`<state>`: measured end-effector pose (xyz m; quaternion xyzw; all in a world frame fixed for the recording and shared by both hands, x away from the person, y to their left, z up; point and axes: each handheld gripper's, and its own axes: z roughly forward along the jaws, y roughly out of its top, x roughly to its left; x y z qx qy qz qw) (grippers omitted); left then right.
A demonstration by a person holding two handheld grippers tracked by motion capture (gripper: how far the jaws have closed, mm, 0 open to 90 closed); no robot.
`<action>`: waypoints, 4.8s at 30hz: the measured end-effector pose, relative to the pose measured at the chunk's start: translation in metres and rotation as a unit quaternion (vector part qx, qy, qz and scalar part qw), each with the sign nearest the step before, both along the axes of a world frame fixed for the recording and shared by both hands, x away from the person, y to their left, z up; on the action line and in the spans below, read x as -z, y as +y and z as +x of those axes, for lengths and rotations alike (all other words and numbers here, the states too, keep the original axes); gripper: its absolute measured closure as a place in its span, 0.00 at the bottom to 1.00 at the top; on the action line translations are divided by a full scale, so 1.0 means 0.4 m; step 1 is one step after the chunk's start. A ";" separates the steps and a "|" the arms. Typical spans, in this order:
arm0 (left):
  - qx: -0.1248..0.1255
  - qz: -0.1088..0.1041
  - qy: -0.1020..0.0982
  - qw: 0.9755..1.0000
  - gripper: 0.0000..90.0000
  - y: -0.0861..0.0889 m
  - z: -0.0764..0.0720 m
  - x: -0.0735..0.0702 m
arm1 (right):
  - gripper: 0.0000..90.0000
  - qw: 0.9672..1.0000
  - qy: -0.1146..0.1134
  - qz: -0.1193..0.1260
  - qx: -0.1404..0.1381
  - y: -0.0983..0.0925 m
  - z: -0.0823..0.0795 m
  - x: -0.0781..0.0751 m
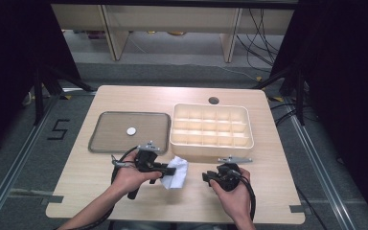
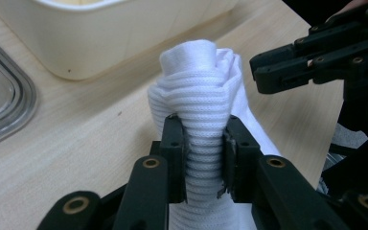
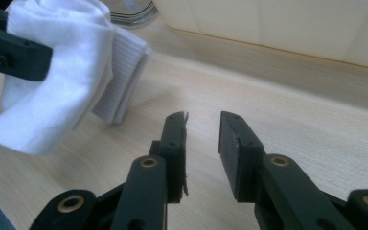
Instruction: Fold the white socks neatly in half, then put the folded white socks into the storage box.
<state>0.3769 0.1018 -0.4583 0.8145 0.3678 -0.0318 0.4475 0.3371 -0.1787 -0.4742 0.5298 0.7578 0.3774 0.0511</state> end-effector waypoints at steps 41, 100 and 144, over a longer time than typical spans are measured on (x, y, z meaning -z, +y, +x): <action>-0.032 -0.041 -0.072 0.996 0.82 -0.002 0.099 -0.150 | 0.89 0.999 -0.015 -0.030 -0.018 0.006 -0.011 0.004; -0.072 0.081 -0.054 0.993 0.81 -0.100 0.315 -0.050 | 0.80 0.999 -0.004 -0.034 -0.026 0.005 -0.014 0.014; -0.001 0.236 -0.103 0.966 0.82 -0.163 0.294 -0.055 | 0.80 0.999 -0.019 -0.031 -0.026 0.003 -0.011 0.016</action>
